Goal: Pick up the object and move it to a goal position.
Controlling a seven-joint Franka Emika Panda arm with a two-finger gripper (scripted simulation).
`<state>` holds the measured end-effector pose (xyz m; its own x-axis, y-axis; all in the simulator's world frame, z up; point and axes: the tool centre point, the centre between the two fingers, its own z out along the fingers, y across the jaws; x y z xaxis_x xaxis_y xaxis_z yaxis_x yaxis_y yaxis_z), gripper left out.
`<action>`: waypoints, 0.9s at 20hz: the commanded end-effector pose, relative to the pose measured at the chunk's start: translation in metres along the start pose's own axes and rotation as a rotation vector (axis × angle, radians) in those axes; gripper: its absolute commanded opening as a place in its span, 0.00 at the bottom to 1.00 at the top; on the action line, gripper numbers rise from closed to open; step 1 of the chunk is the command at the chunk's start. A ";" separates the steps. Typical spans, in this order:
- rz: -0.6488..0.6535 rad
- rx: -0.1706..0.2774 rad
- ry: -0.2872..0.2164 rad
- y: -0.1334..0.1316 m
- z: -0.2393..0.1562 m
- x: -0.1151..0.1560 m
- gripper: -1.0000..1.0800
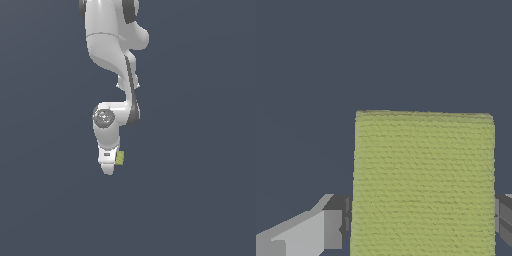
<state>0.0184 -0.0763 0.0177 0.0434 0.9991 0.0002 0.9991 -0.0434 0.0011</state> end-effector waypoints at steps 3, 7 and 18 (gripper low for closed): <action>0.000 -0.002 0.000 0.007 -0.018 -0.009 0.00; 0.000 -0.002 0.001 0.015 -0.043 -0.022 0.00; -0.001 -0.001 0.003 0.048 -0.139 -0.069 0.00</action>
<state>0.0589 -0.1405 0.1416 0.0432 0.9991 0.0025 0.9991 -0.0432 0.0013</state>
